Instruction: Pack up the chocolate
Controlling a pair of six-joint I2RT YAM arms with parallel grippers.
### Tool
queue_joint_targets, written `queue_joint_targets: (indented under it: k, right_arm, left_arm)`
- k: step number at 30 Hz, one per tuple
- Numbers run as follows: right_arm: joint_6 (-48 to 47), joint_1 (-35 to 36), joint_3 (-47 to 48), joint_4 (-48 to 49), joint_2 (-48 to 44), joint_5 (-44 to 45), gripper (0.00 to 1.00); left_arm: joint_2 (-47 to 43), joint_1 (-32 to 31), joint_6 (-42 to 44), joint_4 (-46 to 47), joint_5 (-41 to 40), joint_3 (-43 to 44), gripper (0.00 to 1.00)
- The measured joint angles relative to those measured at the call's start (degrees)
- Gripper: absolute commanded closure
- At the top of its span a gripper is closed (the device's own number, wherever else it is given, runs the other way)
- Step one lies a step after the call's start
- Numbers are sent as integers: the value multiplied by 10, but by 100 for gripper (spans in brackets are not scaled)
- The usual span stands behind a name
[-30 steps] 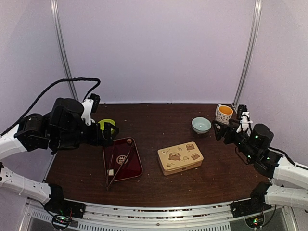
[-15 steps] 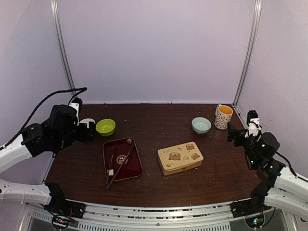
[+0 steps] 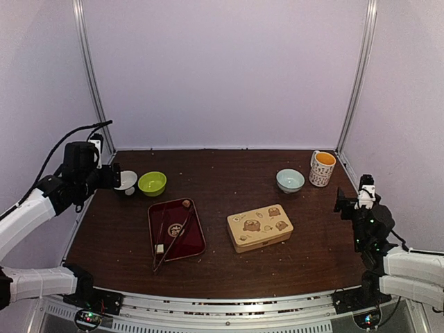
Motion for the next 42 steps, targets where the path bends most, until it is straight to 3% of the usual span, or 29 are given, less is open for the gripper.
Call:
queue_joint_targets:
  k: [13, 19, 25, 36, 42]
  right_arm:
    - [6, -58, 5, 76, 97, -64, 1]
    - [6, -64, 41, 94, 157, -102, 0]
    - [-4, -75, 80, 110, 214, -122, 0]
    - [19, -121, 76, 232, 325, -136, 0]
    - [26, -122, 101, 196, 326, -136, 0]
  left_arm:
    - [20, 161, 32, 130, 50, -69, 2]
    - [68, 163, 73, 254, 43, -144, 2]
    - [145, 167, 96, 359, 26, -151, 2]
    - [221, 183, 129, 524, 24, -193, 2]
    - [235, 204, 134, 620, 56, -231, 2]
